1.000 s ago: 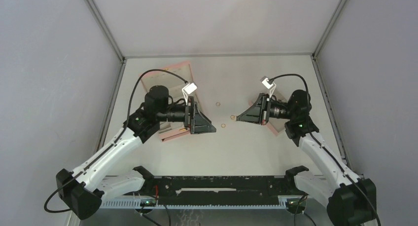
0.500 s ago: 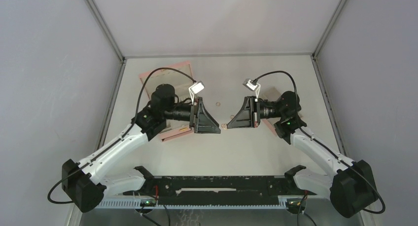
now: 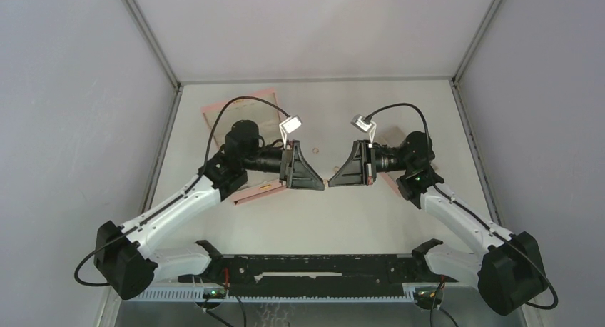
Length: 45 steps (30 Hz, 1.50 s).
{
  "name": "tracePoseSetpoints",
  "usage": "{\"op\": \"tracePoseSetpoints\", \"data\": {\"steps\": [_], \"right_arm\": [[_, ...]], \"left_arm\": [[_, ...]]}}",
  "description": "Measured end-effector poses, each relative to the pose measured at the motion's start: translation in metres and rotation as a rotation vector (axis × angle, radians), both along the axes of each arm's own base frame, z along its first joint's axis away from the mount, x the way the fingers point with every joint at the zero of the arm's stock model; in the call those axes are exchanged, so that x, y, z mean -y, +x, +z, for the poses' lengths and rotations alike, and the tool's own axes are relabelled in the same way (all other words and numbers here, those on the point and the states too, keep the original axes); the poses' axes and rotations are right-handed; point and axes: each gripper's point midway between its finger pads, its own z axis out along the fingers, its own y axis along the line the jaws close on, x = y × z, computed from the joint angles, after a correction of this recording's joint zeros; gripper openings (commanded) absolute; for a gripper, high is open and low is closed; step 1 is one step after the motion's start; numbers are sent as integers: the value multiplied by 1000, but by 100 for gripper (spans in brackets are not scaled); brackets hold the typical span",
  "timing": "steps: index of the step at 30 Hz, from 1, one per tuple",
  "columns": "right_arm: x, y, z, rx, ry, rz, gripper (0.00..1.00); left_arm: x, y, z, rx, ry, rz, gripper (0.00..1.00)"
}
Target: Organize the mixed jewelry
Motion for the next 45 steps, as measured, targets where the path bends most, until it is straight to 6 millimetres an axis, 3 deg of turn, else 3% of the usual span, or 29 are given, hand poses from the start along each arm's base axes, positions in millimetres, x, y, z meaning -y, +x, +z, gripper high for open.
{"op": "tracePoseSetpoints", "data": {"steps": [12,23,31,34,40,43,45], "right_arm": [[-1,-5,-3,0,-10,19,0],[-1,-5,-5,2,-15,19,0],[-1,-8,-5,3,-16,37,0],[-1,-9,-5,4,-17,42,0],[-1,-9,-6,6,-18,43,1],[0,-7,-7,-4,-24,32,40],[2,-3,-9,-15,-32,8,54]], "left_arm": [[6,1,7,-7,-14,-12,31],[7,-4,8,-4,-20,-37,36],[10,-6,3,-17,-10,-54,15],[11,-5,2,-20,-7,-53,1],[11,-5,1,-25,-2,-53,0],[10,-4,-1,-29,18,-40,0],[8,1,-4,-23,50,-8,0]]}}
